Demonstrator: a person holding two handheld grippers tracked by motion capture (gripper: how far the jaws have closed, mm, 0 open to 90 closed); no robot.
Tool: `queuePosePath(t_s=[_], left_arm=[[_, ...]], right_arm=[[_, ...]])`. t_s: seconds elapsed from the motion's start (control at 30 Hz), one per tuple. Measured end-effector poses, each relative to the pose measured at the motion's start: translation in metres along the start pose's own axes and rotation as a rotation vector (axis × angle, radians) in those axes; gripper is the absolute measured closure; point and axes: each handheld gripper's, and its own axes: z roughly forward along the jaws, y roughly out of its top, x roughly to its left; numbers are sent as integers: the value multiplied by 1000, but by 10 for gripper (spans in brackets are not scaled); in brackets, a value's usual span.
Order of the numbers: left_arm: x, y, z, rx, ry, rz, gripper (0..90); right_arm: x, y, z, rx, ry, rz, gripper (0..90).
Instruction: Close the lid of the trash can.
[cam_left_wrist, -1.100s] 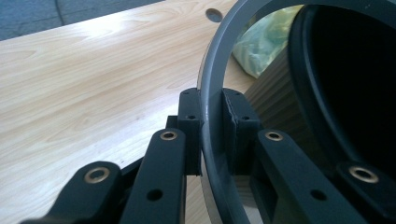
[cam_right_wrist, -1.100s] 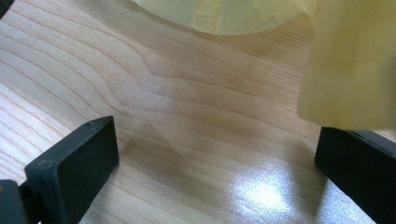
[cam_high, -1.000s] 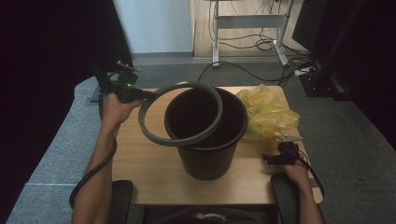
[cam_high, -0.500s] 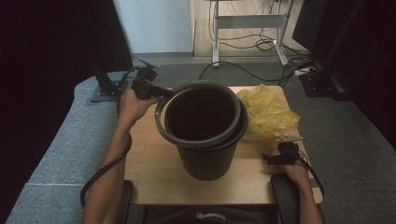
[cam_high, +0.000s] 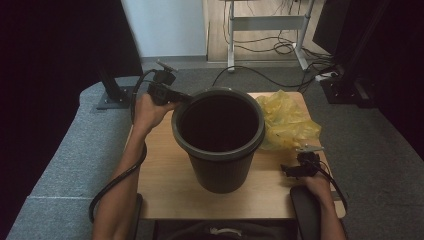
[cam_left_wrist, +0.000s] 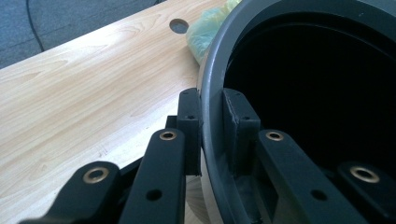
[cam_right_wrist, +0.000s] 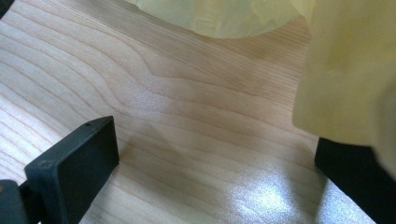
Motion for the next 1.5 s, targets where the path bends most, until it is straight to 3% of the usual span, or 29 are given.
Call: queuePosePath(t_s=[0.13, 0.4, 0.53, 0.6, 0.63, 0.7, 0.73, 0.9, 1.13, 1.37, 1.43, 1.5], left_arm=[[-5, 1, 4, 13, 34, 15, 778], [-7, -5, 8, 6, 50, 23, 767], [-5, -6, 8, -7, 39, 23, 744], [-5, -6, 7, -11, 38, 22, 663], [-4, -6, 6, -18, 39, 23, 663], [-3, -6, 4, -32, 31, 30, 550], [-2, -7, 2, -49, 33, 49, 438], [0, -11, -2, -73, 50, 85, 180], [7, -22, -11, -97, 67, 100, 71], [13, -36, -22, -114, 131, 138, 0], [15, -39, -24, -126, 134, 142, 0], [19, -44, -28, -147, 112, 132, 0]], right_arm=[[0, 0, 0, -1, -1, 1, 0], [0, 0, 0, -1, -1, 1, 0], [0, 0, 0, 0, 3, -4, 0], [0, 0, 0, 1, 4, -6, 0], [0, 0, 0, 1, 3, -6, 0], [0, 0, 0, -1, 2, -5, 0], [0, 0, 0, 0, 3, -6, 0], [1, 0, 0, 0, 3, -5, 0], [1, 0, 0, 0, 3, -6, 0], [1, 0, 0, 0, 3, -5, 0], [1, 0, 0, 0, 3, -6, 0], [1, 0, 0, 0, 4, -6, 0]])
